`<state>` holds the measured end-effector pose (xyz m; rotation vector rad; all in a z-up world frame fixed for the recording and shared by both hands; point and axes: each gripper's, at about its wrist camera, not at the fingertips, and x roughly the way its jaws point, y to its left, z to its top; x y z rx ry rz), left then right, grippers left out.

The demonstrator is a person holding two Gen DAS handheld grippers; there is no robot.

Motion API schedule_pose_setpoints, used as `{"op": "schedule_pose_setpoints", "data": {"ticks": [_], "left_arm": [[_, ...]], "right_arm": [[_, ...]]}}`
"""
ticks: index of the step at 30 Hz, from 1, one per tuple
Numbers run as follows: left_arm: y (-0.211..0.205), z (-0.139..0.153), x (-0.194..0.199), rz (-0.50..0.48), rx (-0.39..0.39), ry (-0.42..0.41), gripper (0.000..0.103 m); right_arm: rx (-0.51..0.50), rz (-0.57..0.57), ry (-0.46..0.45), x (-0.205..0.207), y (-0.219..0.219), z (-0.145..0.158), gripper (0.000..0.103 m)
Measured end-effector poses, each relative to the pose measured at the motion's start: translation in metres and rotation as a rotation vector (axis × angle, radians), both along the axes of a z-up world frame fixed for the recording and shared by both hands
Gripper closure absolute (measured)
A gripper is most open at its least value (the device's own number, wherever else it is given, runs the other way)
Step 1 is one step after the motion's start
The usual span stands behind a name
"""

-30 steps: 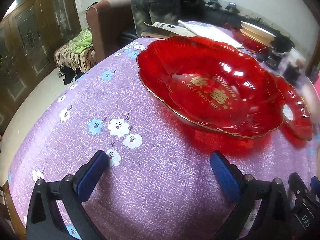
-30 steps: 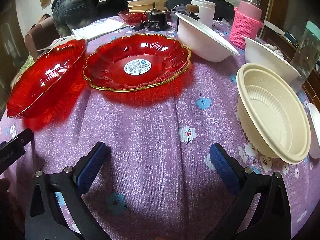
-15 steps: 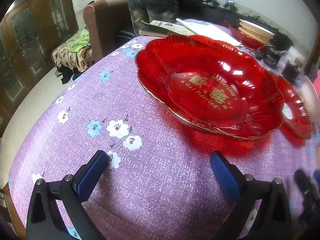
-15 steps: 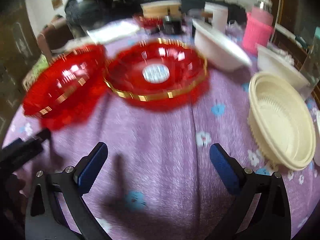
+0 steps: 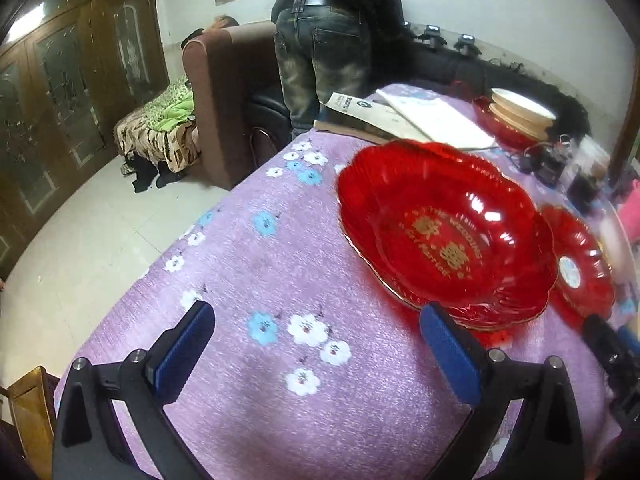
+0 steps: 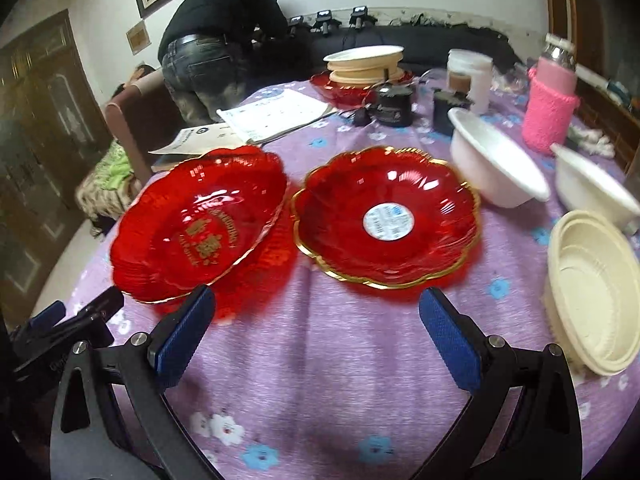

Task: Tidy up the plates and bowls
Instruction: 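Move both tools forward to the rim of the large red 'THE WEDDING' plate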

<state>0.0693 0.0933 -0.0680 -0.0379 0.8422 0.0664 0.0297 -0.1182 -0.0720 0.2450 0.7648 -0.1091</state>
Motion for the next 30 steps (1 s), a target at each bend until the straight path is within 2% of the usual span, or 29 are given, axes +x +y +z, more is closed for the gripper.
{"op": "schedule_pose_setpoints", "data": {"ticks": [6, 10, 18, 21, 30], "left_arm": [[0.030, 0.016, 0.009, 0.035, -0.075, -0.012, 0.001], [0.031, 0.023, 0.027, 0.038, -0.073, -0.006, 0.001], [0.021, 0.018, 0.060, 0.047, -0.086, 0.083, 0.001], [0.017, 0.015, 0.063, 0.058, -0.091, 0.081, 0.001], [0.004, 0.007, 0.063, 0.042, -0.057, 0.056, 0.001]], "right_arm": [[0.195, -0.037, -0.005, 0.000, -0.017, -0.010, 0.000], [0.318, -0.055, 0.024, 0.008, -0.022, -0.018, 0.000], [0.435, -0.045, 0.058, 0.035, -0.004, -0.020, 0.000], [0.481, -0.056, 0.073, 0.042, -0.002, -0.026, 0.000], [0.509, -0.064, 0.078, 0.045, -0.003, -0.031, 0.000]]}}
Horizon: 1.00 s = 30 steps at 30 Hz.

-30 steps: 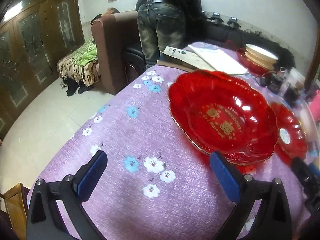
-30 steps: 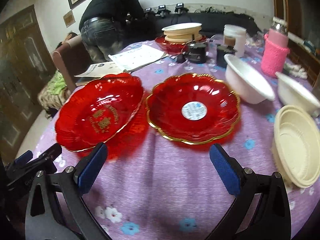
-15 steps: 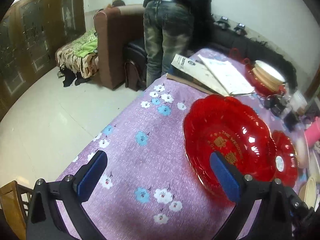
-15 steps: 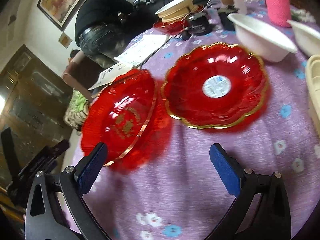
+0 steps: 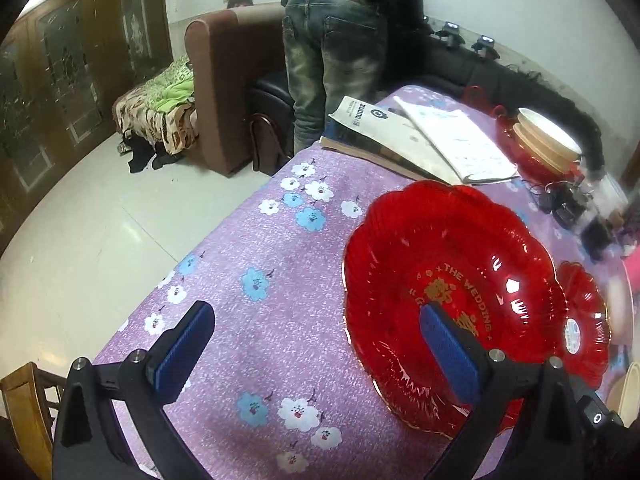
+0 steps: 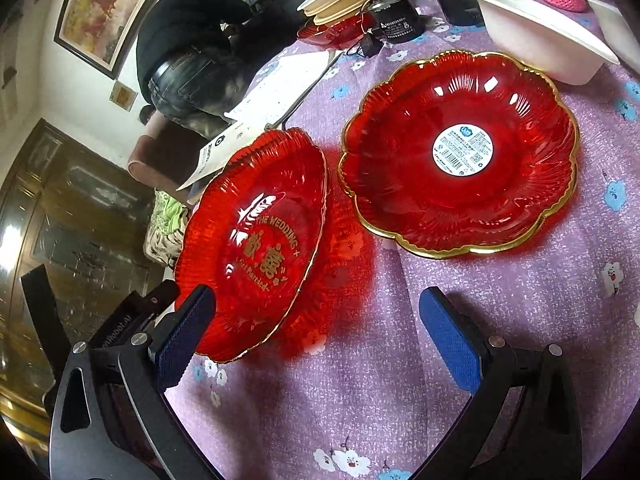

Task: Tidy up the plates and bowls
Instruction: 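Move both tools forward to the rim of the large red 'THE WEDDING' plate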

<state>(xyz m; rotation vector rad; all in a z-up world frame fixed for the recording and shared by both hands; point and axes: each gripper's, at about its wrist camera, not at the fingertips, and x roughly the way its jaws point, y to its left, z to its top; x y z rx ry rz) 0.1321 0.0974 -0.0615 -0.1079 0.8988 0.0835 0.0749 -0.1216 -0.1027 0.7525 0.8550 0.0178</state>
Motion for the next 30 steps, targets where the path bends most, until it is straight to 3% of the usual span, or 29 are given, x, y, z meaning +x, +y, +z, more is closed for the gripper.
{"op": "schedule_pose_setpoints", "data": {"ticks": [30], "left_arm": [[-0.011, 0.001, 0.002, -0.019, 0.016, -0.038, 0.001]], "right_arm": [[0.004, 0.004, 0.025, 0.020, 0.011, -0.006, 0.000]]}}
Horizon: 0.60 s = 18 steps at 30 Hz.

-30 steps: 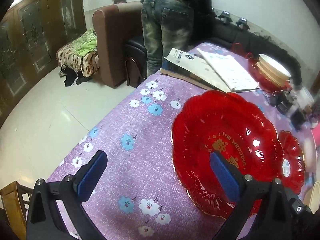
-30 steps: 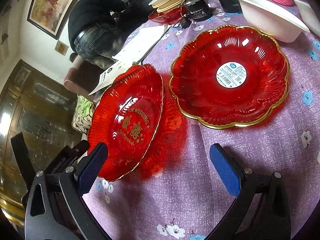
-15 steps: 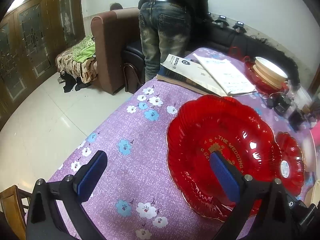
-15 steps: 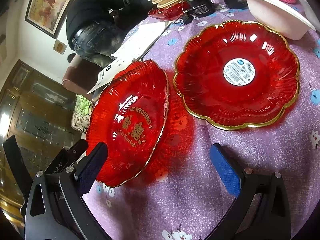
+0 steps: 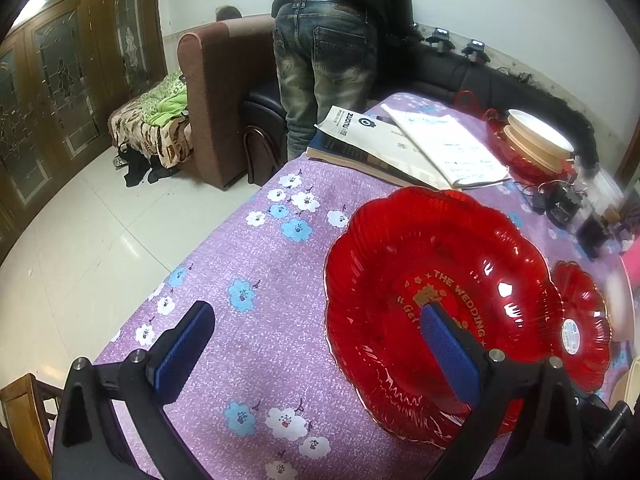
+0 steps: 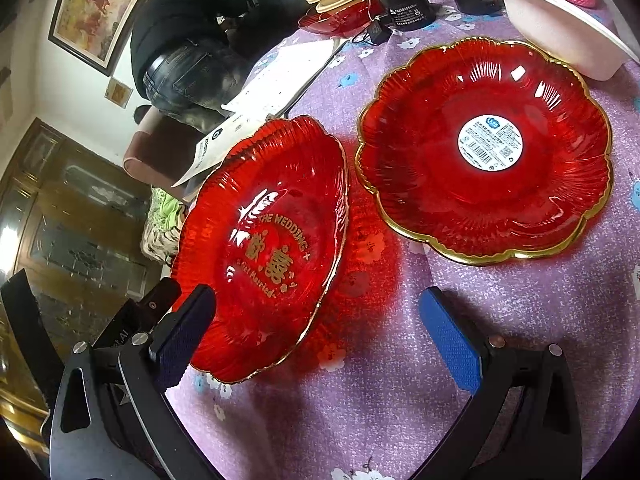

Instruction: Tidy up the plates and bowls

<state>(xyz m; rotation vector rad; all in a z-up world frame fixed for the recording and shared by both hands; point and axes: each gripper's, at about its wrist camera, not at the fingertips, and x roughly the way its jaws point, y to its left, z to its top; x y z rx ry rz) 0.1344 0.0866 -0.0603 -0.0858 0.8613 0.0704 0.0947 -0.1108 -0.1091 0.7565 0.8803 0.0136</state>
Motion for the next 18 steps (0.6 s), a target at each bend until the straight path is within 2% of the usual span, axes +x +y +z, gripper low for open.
{"op": "schedule_pose_setpoints", "data": {"ticks": [6, 7, 8, 9, 10, 11, 12, 14, 16, 18], "left_arm": [[-0.003, -0.006, 0.005, -0.013, -0.003, 0.016, 0.001], [-0.004, -0.010, 0.008, -0.019, -0.007, 0.037, 0.001], [-0.005, -0.016, 0.013, -0.022, 0.002, 0.074, 0.001], [-0.006, -0.021, 0.015, -0.026, 0.007, 0.094, 0.005], [-0.007, -0.025, 0.017, -0.032, 0.007, 0.111, 0.009], [-0.008, -0.031, 0.020, -0.040, 0.004, 0.136, 0.019], [-0.008, -0.035, 0.021, -0.044, -0.001, 0.154, 0.034], [-0.006, -0.041, 0.022, -0.053, -0.035, 0.185, 0.049], [-0.006, -0.038, 0.020, -0.055, -0.033, 0.168, 0.058], [-0.006, -0.038, 0.020, -0.077, -0.067, 0.165, 0.073]], "right_arm": [[0.008, -0.005, 0.010, 0.004, 0.001, -0.004, 0.002], [0.001, -0.011, 0.008, 0.005, 0.001, -0.004, 0.008], [-0.004, -0.014, 0.008, 0.006, 0.001, -0.004, 0.020], [-0.002, -0.014, 0.010, 0.008, 0.002, -0.005, 0.031], [0.016, -0.005, 0.019, 0.011, 0.002, -0.008, 0.051], [0.039, 0.009, 0.034, 0.014, 0.002, -0.011, 0.058], [0.039, 0.010, 0.036, 0.015, 0.002, -0.012, 0.060], [0.035, 0.018, 0.039, 0.016, 0.003, -0.013, 0.076], [0.038, 0.030, 0.047, 0.017, 0.004, -0.016, 0.078], [0.009, 0.037, 0.040, 0.018, 0.006, -0.016, 0.079]]}}
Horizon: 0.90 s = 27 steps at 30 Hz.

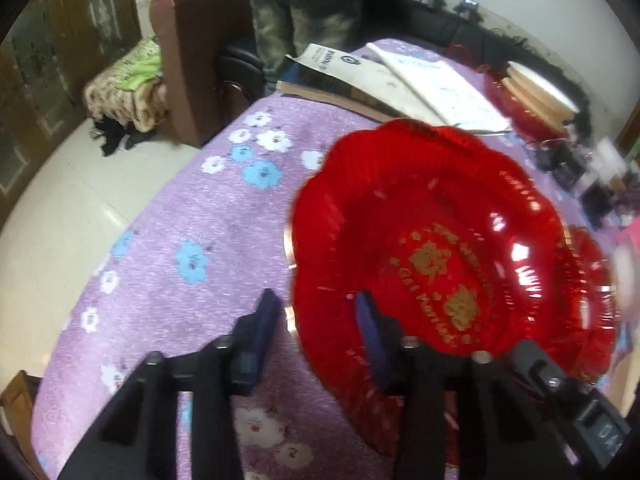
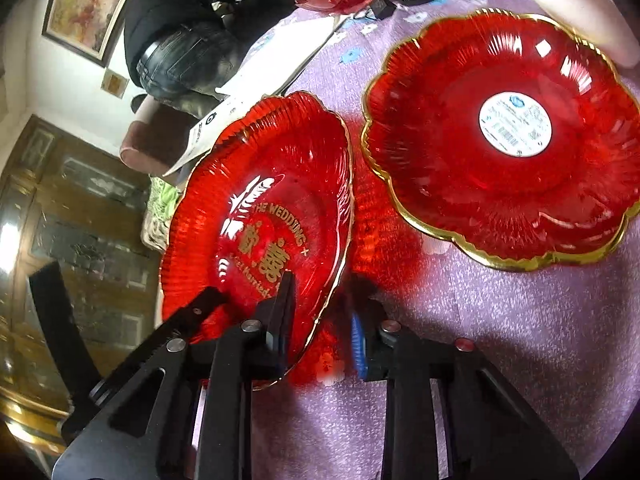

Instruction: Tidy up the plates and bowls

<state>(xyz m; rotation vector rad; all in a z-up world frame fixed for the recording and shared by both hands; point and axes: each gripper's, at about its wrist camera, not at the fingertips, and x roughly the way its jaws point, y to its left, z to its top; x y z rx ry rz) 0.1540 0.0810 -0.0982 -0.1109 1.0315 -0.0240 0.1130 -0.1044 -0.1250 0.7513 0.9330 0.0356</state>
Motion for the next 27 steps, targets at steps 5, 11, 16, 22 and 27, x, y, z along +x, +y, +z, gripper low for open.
{"op": "schedule_pose_setpoints", "data": {"ticks": [5, 11, 16, 22, 27], "left_arm": [[-0.002, 0.004, -0.007, -0.022, 0.015, -0.006, 0.081], [0.017, 0.009, -0.026, -0.022, 0.067, -0.001, 0.081], [0.044, 0.014, -0.064, -0.021, 0.115, 0.006, 0.080], [0.080, 0.013, -0.127, 0.003, 0.110, 0.041, 0.079], [0.097, 0.012, -0.156, 0.038, 0.089, 0.062, 0.066]], "right_arm": [[-0.039, 0.019, -0.013, 0.001, 0.005, 0.001, 0.080], [-0.058, 0.082, 0.007, -0.007, 0.023, 0.003, 0.079], [-0.043, 0.167, 0.022, -0.027, 0.049, 0.002, 0.079], [-0.058, 0.272, 0.016, -0.067, 0.083, 0.002, 0.079], [-0.069, 0.342, 0.007, -0.095, 0.100, 0.001, 0.076]]}}
